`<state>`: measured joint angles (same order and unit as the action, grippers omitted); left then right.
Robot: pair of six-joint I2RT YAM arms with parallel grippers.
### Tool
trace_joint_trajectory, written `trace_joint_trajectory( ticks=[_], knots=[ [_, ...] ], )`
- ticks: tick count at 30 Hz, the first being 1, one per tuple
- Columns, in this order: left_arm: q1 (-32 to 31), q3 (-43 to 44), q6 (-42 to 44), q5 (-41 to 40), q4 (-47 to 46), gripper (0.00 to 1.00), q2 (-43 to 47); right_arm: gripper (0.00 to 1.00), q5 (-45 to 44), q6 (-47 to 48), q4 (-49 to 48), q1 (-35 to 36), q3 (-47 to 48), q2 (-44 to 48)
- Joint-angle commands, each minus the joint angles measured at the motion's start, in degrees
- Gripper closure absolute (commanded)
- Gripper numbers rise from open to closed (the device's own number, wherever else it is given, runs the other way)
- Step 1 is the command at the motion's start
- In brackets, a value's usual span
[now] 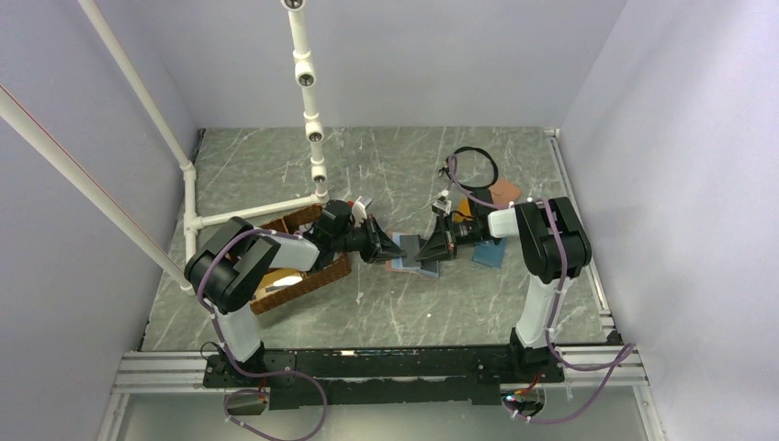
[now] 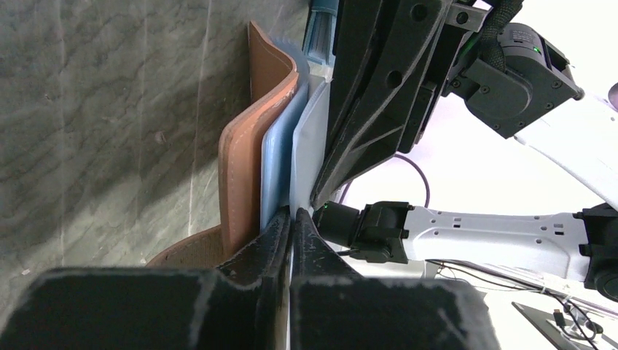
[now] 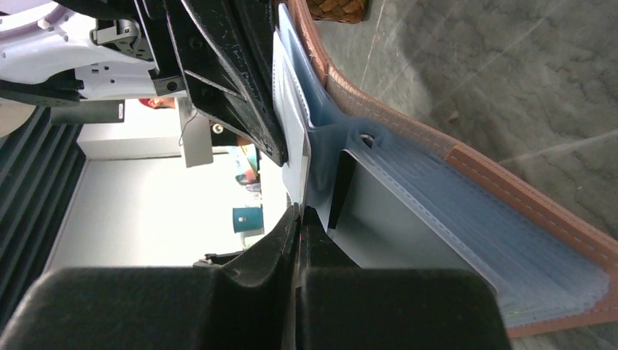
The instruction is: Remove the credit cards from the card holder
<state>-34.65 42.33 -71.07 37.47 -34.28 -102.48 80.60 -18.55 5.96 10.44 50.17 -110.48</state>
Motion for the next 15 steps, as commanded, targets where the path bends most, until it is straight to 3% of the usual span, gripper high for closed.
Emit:
trace_joint_trajectory(
  ticks=[1,15],
  knots=[
    [1.4,0.7,1.23,-0.32,-0.32,0.98,1.24,1.0,1.04,3.6,2.35,-0.61,1.75,-1.15],
    [2.64,0.52,2.56,0.14,2.23,1.0,0.86,1.0,1.77,9.81,8.0,-1.36,3.44,-3.19]
  ],
)
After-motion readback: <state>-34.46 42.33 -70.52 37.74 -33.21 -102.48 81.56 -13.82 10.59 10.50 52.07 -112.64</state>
